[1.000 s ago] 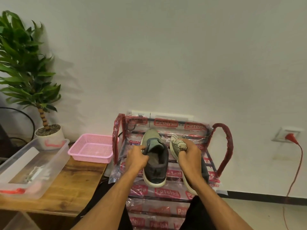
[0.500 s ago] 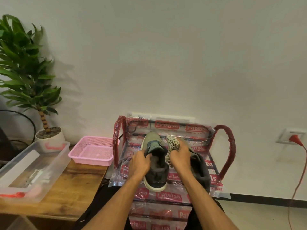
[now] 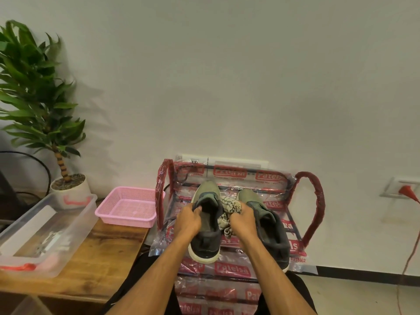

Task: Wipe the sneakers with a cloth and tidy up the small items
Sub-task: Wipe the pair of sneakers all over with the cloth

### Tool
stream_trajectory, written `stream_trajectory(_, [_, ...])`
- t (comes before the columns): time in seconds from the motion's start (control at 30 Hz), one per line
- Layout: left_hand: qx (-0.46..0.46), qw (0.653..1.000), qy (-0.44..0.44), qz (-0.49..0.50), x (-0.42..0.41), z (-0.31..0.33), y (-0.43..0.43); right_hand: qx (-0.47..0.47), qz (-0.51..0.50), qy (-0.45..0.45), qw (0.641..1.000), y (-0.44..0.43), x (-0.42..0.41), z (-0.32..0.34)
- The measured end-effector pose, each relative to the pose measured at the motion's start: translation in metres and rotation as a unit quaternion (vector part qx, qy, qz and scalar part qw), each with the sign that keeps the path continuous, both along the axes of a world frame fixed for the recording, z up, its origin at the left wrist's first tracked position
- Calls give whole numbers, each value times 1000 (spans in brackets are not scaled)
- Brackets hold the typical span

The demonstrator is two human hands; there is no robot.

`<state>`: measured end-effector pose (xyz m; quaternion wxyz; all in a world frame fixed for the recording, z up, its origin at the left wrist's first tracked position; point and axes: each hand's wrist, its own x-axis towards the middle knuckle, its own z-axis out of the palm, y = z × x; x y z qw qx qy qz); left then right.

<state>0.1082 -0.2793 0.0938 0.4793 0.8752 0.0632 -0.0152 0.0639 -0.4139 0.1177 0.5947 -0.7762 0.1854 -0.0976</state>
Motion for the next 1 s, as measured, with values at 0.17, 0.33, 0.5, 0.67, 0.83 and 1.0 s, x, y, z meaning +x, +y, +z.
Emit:
stream_trajectory(0.17, [-26, 999, -1, -20, -6, 10, -2, -14, -8, 2, 1000, 0, -1, 7])
stream_trajectory(0.33, [8, 995, -98, 4, -22, 39, -25, 1, -19, -42, 999, -23, -6, 37])
stream_trajectory(0.5, [17, 984, -168, -62, -39, 63, -57, 31, -74, -104, 991, -71, -17, 78])
stream_trajectory(0.67, [-3, 982, -71, -175, -41, 49, -93, -14, -141, -108, 984, -116, -31, 81])
stream_trajectory(0.83, [25, 973, 0, -231, -43, 34, -120, -36, -118, -60, 990, -145, -39, 50])
stream_trajectory(1.0, [105, 971, -27, -211, -45, 32, -137, -56, -126, -38, 990, -161, -47, 24])
